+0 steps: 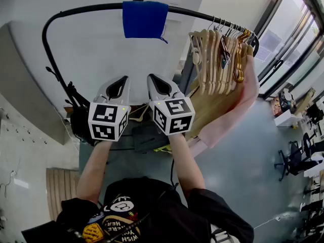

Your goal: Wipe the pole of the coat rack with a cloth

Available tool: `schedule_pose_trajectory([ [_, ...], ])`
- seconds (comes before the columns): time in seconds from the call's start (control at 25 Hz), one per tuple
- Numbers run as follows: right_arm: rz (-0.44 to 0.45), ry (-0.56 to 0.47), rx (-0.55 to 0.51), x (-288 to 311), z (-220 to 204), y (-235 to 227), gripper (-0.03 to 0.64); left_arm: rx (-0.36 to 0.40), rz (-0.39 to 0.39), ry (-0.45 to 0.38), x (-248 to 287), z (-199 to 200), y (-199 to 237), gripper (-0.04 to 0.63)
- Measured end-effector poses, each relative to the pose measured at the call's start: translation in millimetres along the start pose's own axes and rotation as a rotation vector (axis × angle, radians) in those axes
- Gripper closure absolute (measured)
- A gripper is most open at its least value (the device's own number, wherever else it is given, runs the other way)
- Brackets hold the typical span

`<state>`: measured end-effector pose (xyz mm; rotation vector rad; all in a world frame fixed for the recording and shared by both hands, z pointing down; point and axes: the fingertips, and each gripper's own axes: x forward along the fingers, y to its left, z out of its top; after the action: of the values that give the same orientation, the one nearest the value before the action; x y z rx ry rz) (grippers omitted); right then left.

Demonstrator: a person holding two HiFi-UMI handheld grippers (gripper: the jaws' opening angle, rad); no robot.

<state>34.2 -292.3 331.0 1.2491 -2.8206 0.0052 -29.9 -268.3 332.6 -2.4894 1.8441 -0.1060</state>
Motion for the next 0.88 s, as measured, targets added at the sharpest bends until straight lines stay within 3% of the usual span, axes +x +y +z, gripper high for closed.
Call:
schedule_pose_trajectory([
  [0.48, 0.023, -0.007, 0.017, 7.0, -0.1, 1.1, 0.615, -0.001, -0.007, 0.004, 4.4, 0.7, -0.1, 0.592],
  [0.64, 0.062, -0.019, 0.018, 19.5, 10.4, -4.2, 0.615, 0.043, 0.011, 0.017, 20.4, 7.8, 3.0, 0.592],
  [0.76, 0.096, -0.039, -0.014, 36.6, 36.0, -11.6, 0.615, 0.041, 0.045, -0.006, 27.5, 22.6, 13.5, 0.592],
  [0.88, 0.131, -0.088, -0.052, 61.8, 87.3, -20.5, 0.615, 0.028, 0.084, -0.036, 33.2, 40.7, 28.4, 0.594],
])
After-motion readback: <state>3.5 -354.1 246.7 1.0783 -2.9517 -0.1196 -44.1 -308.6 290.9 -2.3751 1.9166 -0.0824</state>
